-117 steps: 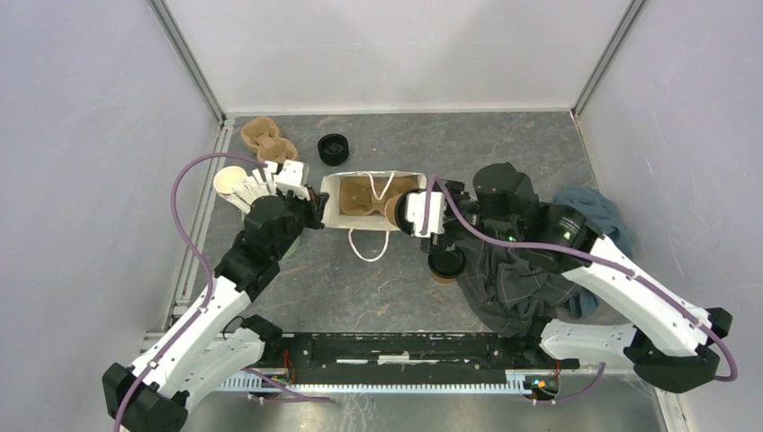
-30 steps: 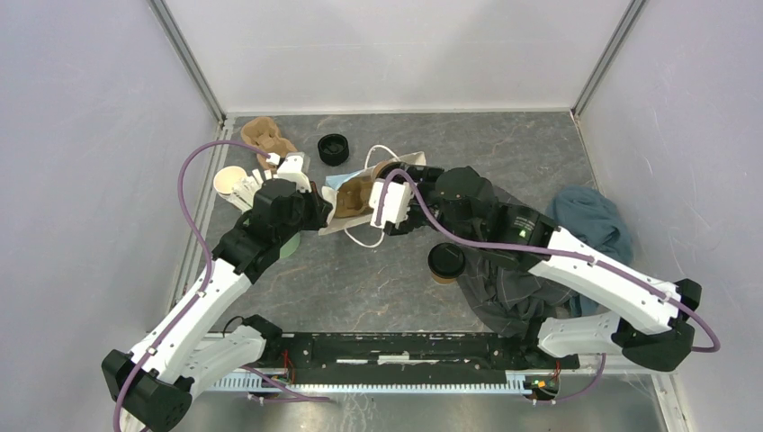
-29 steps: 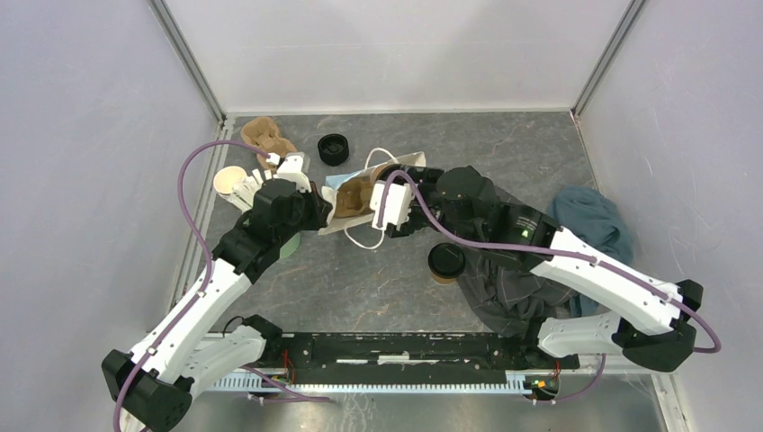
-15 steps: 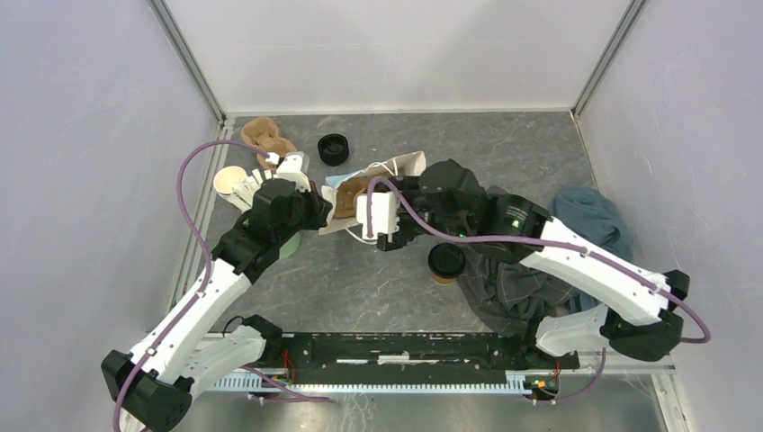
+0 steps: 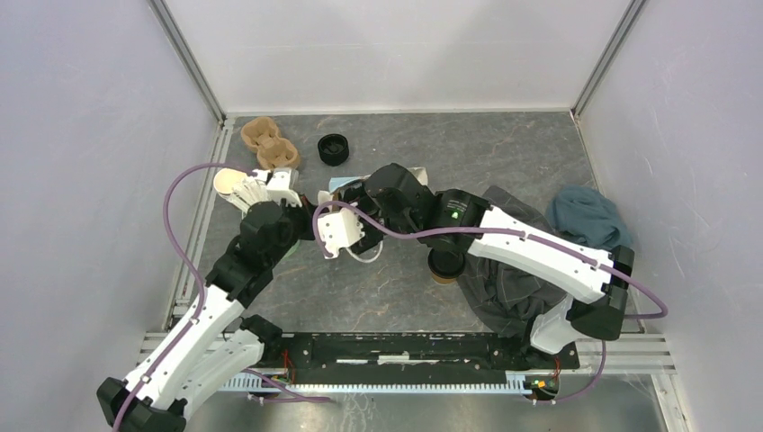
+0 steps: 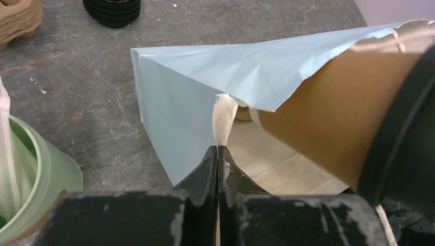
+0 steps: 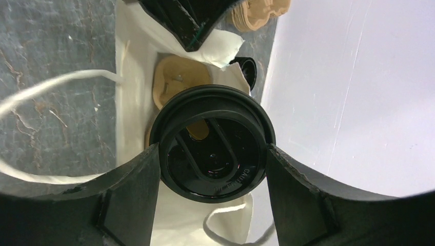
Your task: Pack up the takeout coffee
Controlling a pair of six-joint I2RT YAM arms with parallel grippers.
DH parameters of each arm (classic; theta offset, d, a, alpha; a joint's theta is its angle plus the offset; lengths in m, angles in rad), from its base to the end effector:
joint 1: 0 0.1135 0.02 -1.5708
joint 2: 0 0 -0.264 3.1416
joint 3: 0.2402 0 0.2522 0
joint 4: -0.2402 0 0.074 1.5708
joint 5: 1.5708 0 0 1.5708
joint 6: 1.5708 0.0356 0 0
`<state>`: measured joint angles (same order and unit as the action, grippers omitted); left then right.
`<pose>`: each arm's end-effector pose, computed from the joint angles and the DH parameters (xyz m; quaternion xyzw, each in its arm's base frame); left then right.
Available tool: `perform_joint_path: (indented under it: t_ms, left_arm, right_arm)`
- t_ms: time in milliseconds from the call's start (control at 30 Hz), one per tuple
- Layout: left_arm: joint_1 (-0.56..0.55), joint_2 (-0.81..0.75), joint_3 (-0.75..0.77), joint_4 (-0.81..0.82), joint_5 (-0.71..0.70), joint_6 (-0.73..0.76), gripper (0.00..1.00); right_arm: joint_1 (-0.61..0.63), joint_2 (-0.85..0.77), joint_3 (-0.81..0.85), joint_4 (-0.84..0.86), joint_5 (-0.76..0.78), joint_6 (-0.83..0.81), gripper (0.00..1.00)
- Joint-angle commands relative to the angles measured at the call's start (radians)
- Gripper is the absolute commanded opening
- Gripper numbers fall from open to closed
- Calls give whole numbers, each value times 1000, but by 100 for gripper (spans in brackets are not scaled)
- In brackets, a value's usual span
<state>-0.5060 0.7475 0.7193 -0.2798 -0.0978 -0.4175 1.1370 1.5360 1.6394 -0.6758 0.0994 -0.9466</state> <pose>0.1567 -0.0829 0.3129 0.0068 0.8067 -0.2273 0.5454 0.1462 0.3073 0.4030 -0.7450 0.4631 0.0020 0.4801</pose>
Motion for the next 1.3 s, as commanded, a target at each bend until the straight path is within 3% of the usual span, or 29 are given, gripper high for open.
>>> perform_joint_path:
  t_ms: [0,267,433,633,933,1267]
  left_arm:
    - [1,-80,-77,157,12,86,2]
    - [1,-130,-133,204,-25,112,2]
    - [1,-169,-173,217,-36,87,2]
    - [1,-243,-248,273,-51,77,2]
    - [1,-304,-297,276,-71,94,2]
    - [1,-342,-296,260,-79,69,2]
  right_arm:
    - [3,20,-4,28,49,-82,2]
    - [15,56,-23,-6,4,-78,5]
    - [16,60,-96,53,76,-143,4]
    - [10,135,-73,109,187,-180,3]
    - [-55,76,-213,170,116,-200,1]
    - [-158,86,-210,169,11,-166,0]
